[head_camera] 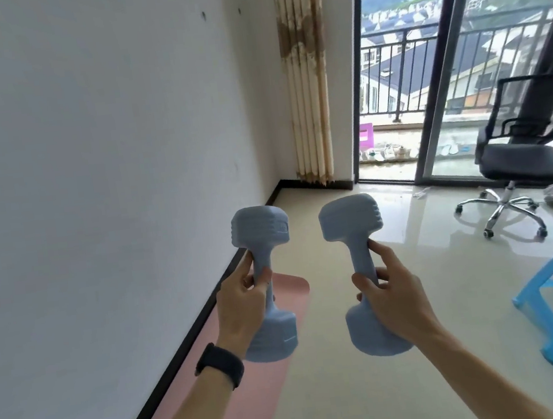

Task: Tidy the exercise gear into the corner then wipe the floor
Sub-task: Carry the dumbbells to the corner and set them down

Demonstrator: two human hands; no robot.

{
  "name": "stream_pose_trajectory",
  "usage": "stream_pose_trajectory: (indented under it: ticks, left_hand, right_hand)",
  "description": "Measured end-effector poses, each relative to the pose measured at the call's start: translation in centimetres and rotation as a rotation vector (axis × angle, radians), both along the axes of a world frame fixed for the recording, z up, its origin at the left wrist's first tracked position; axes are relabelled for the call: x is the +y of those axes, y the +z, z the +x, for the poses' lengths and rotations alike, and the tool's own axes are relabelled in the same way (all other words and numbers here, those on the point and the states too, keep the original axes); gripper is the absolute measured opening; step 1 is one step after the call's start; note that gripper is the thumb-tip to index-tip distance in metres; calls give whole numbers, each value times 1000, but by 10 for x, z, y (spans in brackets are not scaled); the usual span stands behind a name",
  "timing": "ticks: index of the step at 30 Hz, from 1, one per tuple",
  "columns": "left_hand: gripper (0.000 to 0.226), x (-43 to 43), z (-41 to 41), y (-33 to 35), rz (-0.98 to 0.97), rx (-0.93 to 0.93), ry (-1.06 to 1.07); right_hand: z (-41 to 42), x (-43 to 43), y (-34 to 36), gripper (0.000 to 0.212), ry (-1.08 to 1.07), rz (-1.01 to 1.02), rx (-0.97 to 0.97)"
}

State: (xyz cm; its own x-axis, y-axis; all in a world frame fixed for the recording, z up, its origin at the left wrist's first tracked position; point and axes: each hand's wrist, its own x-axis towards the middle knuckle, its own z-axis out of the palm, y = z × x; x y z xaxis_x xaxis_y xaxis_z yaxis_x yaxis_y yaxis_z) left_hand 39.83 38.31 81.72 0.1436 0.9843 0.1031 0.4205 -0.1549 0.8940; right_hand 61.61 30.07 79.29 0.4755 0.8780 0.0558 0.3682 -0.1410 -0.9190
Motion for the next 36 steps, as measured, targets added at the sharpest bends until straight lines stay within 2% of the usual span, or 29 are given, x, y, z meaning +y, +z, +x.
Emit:
stream_pose_trajectory:
  ticks: [3,12,16,20,25,27,29,33,36]
  left_hand:
    - [42,41,37,5,17,5,-3]
    - [10,243,159,-21,74,7,-113]
    - [29,345,213,-27,69,12,-131]
    - [37,433,266,-32,18,49,-164]
    - [11,521,333,-51,-84,41,-194]
    - [19,575,383,-71,-106,36,-194]
    - [27,589,395,-73,-125,36,-192]
    - [33,658,473,-91,-162,-12,-110]
    - [36,711,515,-97,-202,19,-90]
  right_hand:
    - [37,36,3,53,-24,4,-1]
    - [158,207,-13,53,-117,2,7]
    - [209,296,-12,53,-162,-6,-1]
    - [255,373,-12,54,-200,-56,3]
    - [316,454,-25,53,-219,-98,40]
    - [364,509,-43,52,-219,-132,43]
    - [375,527,-47,51,-195,-137,32]
    - [459,612,-71,49,-150,-173,50]
    - [505,670,-81,50,-125,-220,58]
